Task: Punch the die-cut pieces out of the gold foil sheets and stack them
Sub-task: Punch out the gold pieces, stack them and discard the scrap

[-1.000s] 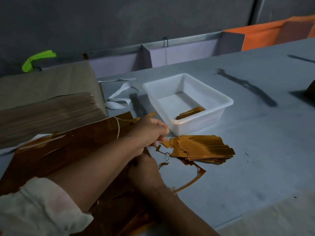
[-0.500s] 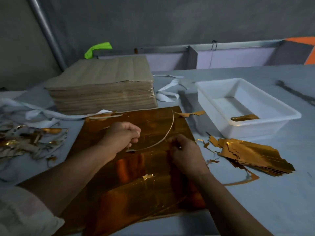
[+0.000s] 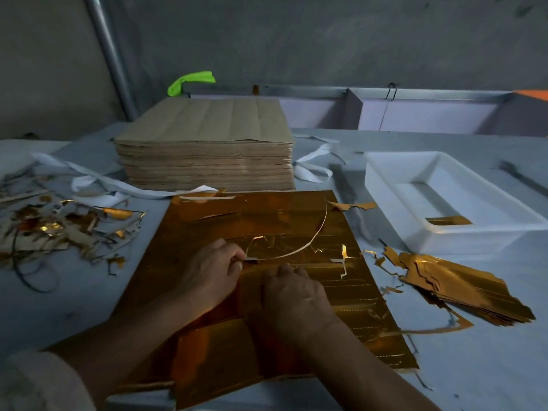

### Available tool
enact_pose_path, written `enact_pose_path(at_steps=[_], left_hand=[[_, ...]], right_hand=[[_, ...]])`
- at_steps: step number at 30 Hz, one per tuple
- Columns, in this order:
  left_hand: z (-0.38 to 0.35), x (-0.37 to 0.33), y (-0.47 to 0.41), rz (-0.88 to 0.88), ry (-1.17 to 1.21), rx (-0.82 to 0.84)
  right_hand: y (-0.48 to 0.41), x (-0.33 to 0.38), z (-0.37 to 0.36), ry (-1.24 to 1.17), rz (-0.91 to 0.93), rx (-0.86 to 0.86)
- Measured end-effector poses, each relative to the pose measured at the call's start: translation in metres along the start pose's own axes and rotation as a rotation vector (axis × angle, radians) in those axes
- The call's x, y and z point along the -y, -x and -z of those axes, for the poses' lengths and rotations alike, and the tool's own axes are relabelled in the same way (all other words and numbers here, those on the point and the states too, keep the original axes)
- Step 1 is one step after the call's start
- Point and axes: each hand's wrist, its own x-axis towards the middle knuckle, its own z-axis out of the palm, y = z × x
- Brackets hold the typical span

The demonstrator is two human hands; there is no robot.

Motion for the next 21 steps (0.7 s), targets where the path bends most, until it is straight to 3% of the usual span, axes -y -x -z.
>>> enact_pose_path(at_steps=[9,13,21], left_hand=[[-0.014,0.011,0.005,-0.124,-0.063,-0.046],[-0.011,0.010,0.002,-0.112,-0.061,-0.004],[0.007,0.006,-0.008,-0.035,0.115,-0.019]], right_hand=[[-0.013,-0.001,0.008,-0.391,-0.146,0.053],[-0.028,-0.005,0.006,-0.715,-0.226,0.129],[-0.038,-0.015,0.010,-0.981,-0.282,0.089]])
